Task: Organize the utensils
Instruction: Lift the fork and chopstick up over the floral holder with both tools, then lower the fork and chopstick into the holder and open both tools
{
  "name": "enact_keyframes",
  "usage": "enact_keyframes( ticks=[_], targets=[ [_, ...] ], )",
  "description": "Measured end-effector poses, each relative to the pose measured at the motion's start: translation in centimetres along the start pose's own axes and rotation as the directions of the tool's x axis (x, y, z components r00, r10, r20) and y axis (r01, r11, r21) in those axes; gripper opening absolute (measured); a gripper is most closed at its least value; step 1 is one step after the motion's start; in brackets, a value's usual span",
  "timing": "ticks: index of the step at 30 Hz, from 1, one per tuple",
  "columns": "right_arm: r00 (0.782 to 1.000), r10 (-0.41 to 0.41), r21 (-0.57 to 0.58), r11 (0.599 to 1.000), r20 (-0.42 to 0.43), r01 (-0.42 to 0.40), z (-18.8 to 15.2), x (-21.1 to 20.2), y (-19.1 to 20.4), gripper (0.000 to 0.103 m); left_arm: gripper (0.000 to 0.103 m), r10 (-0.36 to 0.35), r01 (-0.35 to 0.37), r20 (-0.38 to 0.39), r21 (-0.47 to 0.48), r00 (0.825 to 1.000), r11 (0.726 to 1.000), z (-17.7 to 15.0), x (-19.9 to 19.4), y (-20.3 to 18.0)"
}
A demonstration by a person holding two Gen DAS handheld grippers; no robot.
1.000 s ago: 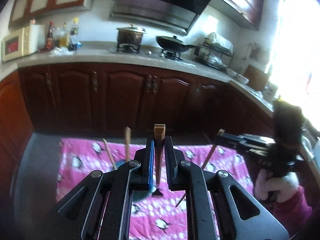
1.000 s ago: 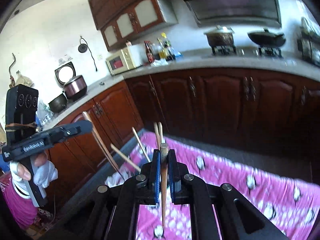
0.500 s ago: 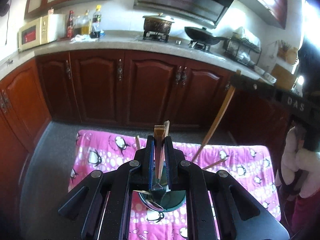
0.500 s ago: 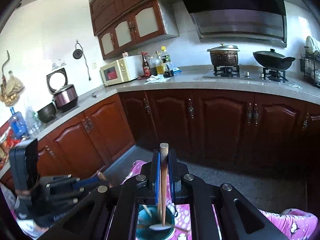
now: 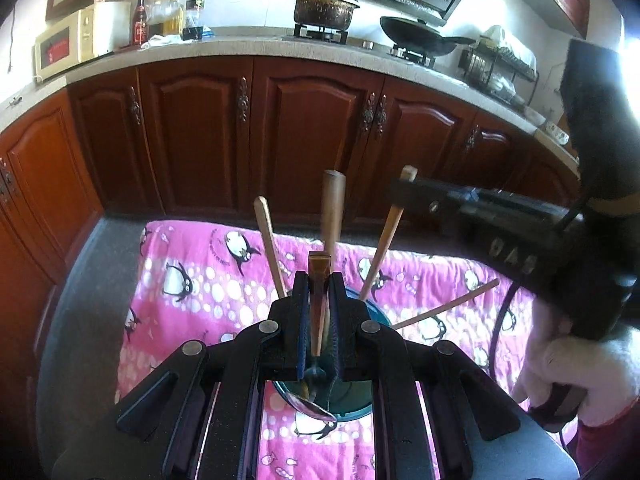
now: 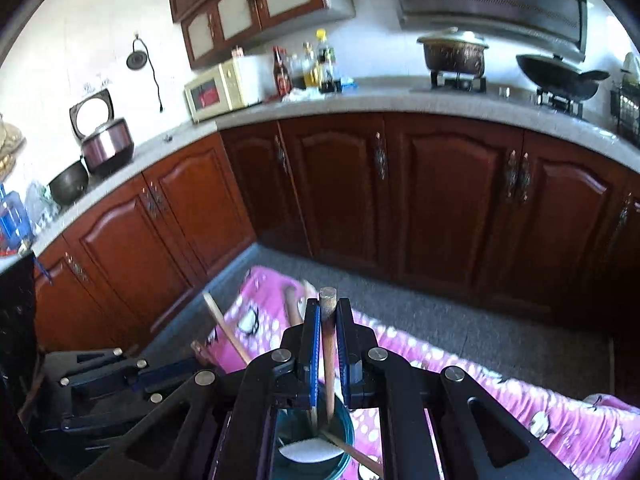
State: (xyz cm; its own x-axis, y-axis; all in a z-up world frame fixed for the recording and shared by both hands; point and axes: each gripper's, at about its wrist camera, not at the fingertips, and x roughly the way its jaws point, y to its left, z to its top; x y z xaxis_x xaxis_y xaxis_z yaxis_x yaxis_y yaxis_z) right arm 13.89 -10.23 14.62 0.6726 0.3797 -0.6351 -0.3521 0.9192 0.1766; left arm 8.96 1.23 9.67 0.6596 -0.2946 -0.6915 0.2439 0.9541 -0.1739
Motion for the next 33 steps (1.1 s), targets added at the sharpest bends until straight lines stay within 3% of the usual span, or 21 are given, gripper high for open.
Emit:
enact_keyframes(
  ticks=[9,13,16,23,33],
  targets=[
    [0.999,0.040,0.035,0.999,-0.026,-0.039,-0.9,0.6,-1.3,0.007,0.009,0.007,-0.007,-0.008,0.003,1.000,1.000,-0.6,0.3,-0.5],
    [0.998,0.062,0.072,0.996,-0.022,-0.060,-1.0,0.2,-1.6,0.015,0.011,0.008,-0.008,-0.004,0.004,1.000,1.000,-0.6,0.0,-0.8],
    [0.998,0.068,0.081,0.994,-0.013,-0.066,-1.2,-0.6,-1.7,0.023,0.021,0.008,-0.008,0.013,0.006,1.000,1.000,-0.6,-0.7,-1.1],
    [0.997,0.080,0.090,0.993,0.001,-0.080,-2.1,-3.0,-1.6,0.027,0.034,0.022,-0.022,0.037,0.008,0.999,1.000,-1.0,-2.5,-1.8],
    [0.999,0.037,0.097,0.994,0.028,-0.040,-5.7,-8.0,-0.5,0.042,0.035,0.101,-0.102,0.074,0.010,0.992,0.995,-3.4,-4.9,-3.1]
  ],
)
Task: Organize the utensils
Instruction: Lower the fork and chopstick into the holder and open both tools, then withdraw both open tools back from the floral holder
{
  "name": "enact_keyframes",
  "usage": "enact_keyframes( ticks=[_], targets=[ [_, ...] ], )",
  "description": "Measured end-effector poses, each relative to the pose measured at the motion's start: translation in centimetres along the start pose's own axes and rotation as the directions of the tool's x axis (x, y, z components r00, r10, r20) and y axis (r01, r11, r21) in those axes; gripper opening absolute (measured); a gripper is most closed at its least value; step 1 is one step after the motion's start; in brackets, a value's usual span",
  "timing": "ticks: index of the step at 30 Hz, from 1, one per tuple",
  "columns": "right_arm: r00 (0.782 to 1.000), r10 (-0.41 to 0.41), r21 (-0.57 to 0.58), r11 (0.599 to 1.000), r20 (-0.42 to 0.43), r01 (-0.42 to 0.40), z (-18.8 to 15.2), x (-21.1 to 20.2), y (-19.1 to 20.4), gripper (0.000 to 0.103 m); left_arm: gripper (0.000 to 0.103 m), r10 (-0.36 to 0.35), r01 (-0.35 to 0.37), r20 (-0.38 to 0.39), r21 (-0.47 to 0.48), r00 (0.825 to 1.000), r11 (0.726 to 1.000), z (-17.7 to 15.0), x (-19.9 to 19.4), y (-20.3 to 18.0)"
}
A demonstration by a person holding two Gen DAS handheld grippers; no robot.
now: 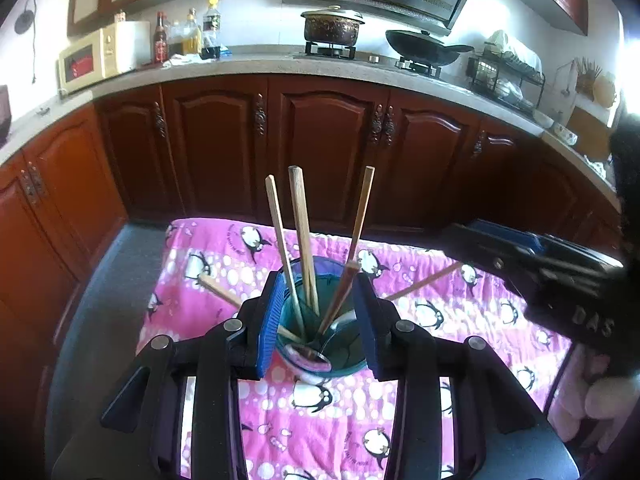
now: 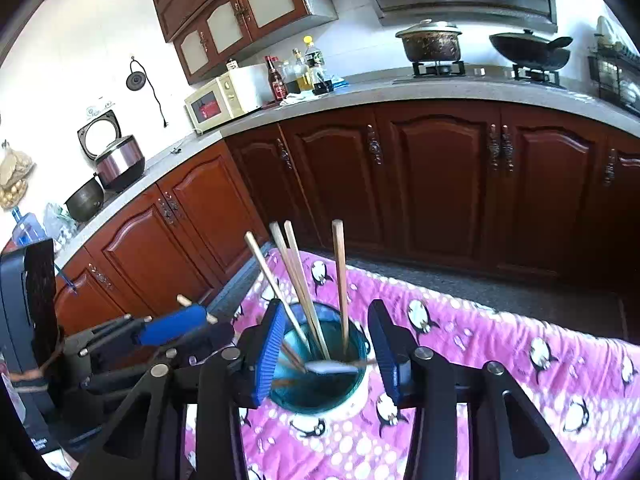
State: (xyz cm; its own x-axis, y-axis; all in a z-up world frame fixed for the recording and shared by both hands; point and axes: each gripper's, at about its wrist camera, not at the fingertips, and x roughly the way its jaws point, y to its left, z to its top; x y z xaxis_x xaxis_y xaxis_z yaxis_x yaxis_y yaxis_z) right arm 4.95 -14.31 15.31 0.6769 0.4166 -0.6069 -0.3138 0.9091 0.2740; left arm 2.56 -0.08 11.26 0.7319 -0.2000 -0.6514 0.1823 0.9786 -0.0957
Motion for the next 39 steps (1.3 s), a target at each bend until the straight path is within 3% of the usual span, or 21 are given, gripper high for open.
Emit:
enact_keyframes(
  ticks=[7,9,11,19,39],
  targets=[
    [1.000,-0.027,0.026,0.999,0.011,0.027,-3.0,-2.5,0.4,0.043,0.035,0.050,-0.050,0.031,-0.009,0.998,0.999,-1.9,-1.9,-0.5],
    [0.999,-0.044,0.022,0.999,0.013,0.044,-3.5,-2.9,0.7,0.046,0.035,0.056,-0.056,0.035,-0.003,0.998,0.998,-2.3,-2.3,-0.8],
    [0.998,-0.057,0.016,0.998,0.017,0.057,-4.1,-3.4,1.0,0.057,0.035,0.065,-0.065,0.043,0.003,0.997,0.998,-2.8,-2.8,-1.1],
    [0.996,-0.069,0.012,0.998,0.053,0.068,-5.3,-5.1,2.4,0.057,0.035,0.078,-0.077,0.024,-0.031,0.997,0.997,-4.1,-4.2,-1.2],
    [0.993,-0.102,0.001,0.995,0.065,0.102,-6.4,-5.9,3.6,0.062,0.035,0.173,-0.171,0.075,-0.037,0.982,0.985,-5.1,-7.1,-0.8]
  ],
)
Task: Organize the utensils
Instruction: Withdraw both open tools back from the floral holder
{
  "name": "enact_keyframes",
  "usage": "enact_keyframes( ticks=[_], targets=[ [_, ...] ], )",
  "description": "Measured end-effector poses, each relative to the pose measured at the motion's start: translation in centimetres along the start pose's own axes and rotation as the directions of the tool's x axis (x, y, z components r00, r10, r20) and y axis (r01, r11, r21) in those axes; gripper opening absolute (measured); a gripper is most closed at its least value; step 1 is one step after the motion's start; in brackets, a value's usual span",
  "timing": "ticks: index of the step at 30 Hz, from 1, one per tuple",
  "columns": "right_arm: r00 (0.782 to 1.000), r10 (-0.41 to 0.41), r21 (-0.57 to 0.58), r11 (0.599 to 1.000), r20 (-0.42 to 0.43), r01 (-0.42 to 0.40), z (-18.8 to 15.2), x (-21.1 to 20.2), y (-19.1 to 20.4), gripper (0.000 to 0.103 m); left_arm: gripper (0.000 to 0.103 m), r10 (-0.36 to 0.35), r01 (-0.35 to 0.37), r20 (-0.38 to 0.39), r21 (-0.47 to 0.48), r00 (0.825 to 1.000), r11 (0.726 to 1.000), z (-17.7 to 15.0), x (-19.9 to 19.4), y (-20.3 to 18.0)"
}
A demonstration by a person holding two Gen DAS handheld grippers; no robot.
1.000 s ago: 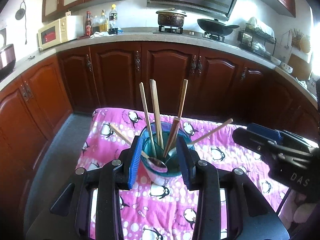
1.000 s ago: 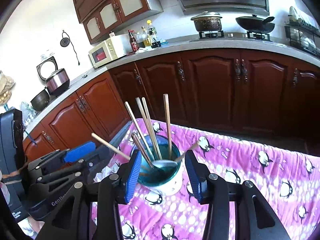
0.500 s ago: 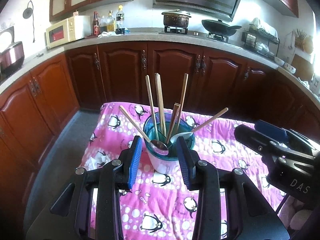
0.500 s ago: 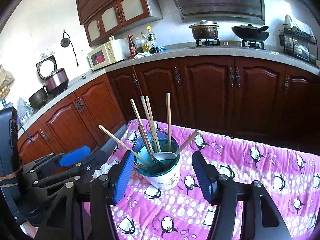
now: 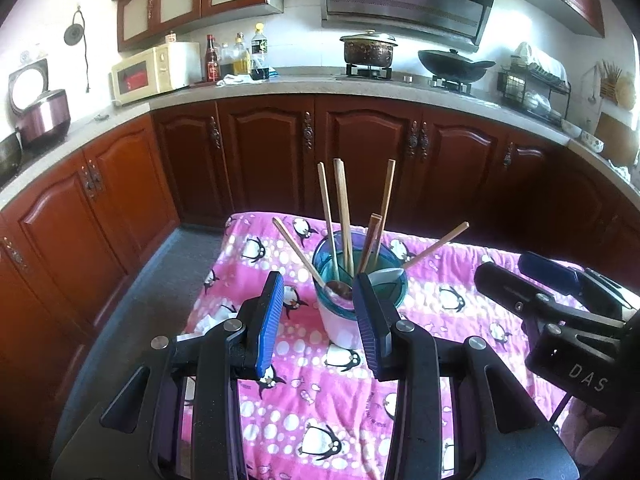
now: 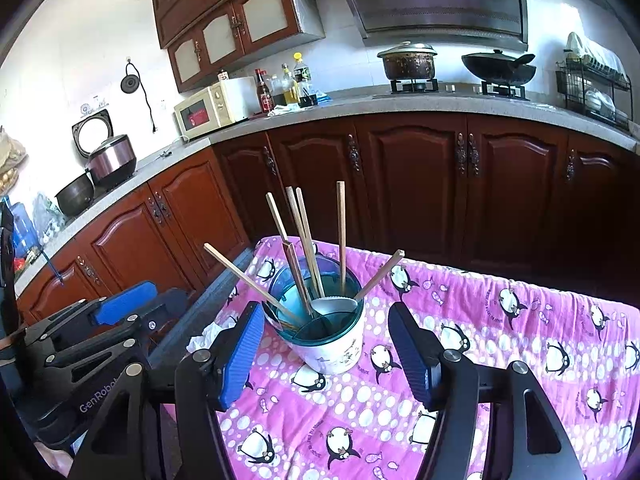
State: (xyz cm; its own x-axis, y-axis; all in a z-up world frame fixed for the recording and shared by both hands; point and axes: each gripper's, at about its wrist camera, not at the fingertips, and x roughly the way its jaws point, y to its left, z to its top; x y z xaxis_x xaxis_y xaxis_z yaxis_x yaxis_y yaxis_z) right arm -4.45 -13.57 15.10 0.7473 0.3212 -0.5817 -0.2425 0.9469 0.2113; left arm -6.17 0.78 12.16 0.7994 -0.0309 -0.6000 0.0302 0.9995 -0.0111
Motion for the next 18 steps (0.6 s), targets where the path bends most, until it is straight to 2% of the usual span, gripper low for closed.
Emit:
enact_keyframes(
  ticks=[9,18],
  targets=[
    [1.000,-0.012,-0.006,1.000,0.009,0.012,0.04,-0.28,0.42,0.064,0.035,0.042,-0.042,0.014,0.002,0.999,0.999,0.02,-0.50,0.41],
    [1.000,-0.014,-0.014,1.000,0.004,0.014,0.01,-0.05,0.75,0.064,0.035,0.056,-0.056,0.025,0.012,0.998,0.998,0.00,-0.64,0.52]
  ],
)
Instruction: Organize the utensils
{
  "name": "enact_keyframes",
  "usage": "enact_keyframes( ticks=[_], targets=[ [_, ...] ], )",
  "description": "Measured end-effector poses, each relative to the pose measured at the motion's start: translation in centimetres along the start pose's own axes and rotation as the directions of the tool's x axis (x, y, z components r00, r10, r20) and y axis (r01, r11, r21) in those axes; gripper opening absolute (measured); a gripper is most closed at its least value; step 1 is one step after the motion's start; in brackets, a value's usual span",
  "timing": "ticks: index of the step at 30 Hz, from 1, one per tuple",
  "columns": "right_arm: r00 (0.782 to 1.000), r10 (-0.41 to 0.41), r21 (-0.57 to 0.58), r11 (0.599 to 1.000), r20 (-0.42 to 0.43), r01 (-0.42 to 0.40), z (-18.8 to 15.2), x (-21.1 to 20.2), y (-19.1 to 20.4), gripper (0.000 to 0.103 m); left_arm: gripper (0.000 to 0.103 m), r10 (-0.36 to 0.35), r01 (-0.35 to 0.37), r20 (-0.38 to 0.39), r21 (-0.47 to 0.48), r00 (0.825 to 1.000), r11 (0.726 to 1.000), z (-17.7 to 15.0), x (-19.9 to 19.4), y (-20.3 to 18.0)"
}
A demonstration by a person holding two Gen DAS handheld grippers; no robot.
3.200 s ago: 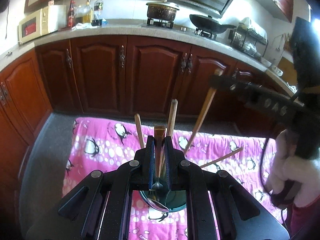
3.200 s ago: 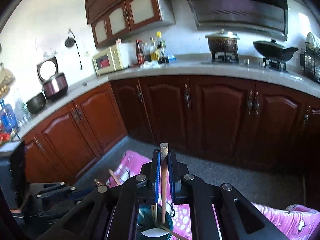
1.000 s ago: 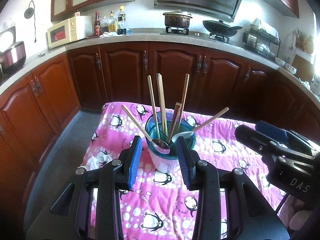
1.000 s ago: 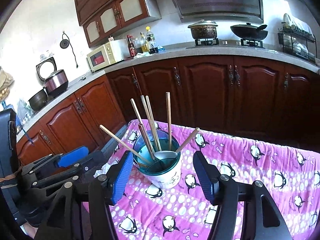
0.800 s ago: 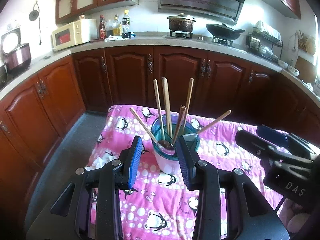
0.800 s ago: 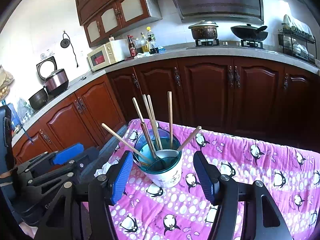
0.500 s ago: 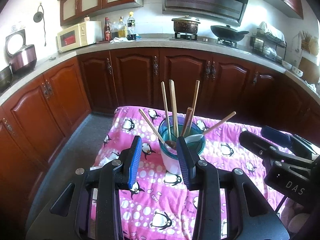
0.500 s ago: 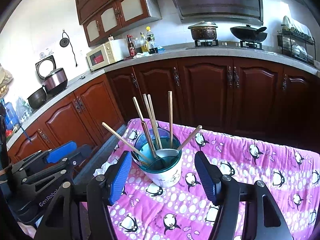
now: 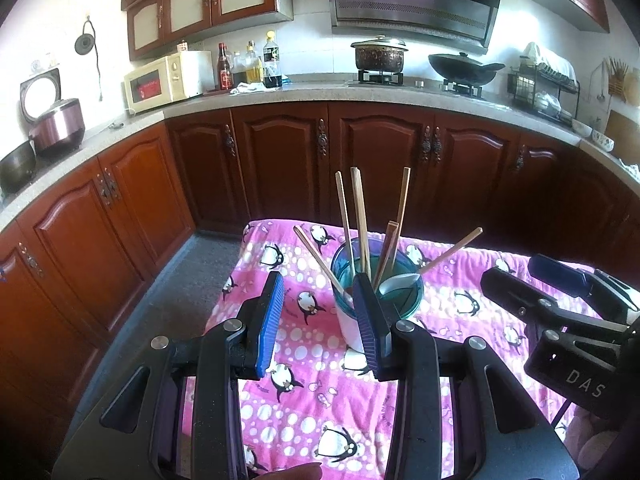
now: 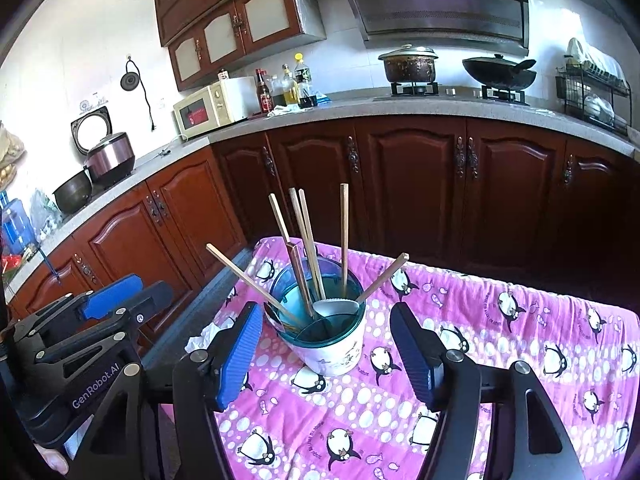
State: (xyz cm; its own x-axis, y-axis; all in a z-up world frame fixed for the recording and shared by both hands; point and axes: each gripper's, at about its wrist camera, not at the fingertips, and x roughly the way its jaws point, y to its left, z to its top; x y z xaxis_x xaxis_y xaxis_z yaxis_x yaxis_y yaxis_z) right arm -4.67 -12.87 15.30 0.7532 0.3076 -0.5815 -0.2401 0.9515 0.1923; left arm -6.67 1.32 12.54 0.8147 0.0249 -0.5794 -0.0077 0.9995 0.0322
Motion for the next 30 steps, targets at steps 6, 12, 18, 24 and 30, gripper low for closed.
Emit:
enact_keyframes(
  ticks=[6,12,18,24,30],
  targets=[
    [1.000,-0.002,-0.003,1.000,-0.002,0.002,0.0,0.1,0.1,0.064,0.035,-0.001,0.001,0.005,0.004,1.000,1.000,0.0,-0.2,-0.3],
    [1.000,-0.006,-0.002,1.000,-0.010,0.006,0.0,0.3,0.0,0.064,0.035,0.005,-0.005,0.009,0.005,1.000,1.000,0.1,-0.4,-0.4],
    [1.000,-0.005,-0.008,1.000,-0.014,0.005,-0.1,0.5,0.0,0.064,0.035,0.012,-0.013,0.009,0.007,1.000,1.000,0.2,-0.2,-0.4],
    [1.000,-0.003,-0.005,1.000,-0.022,0.003,-0.2,0.8,-0.2,0.065,0.035,0.014,-0.014,0.007,0.006,1.000,1.000,0.1,0.0,-0.4],
    [1.000,-0.003,0.000,1.000,-0.029,0.003,-0.2,1.1,-0.4,0.065,0.035,0.016,-0.016,0.003,0.005,1.000,1.000,0.0,0.4,-0.2]
  ],
)
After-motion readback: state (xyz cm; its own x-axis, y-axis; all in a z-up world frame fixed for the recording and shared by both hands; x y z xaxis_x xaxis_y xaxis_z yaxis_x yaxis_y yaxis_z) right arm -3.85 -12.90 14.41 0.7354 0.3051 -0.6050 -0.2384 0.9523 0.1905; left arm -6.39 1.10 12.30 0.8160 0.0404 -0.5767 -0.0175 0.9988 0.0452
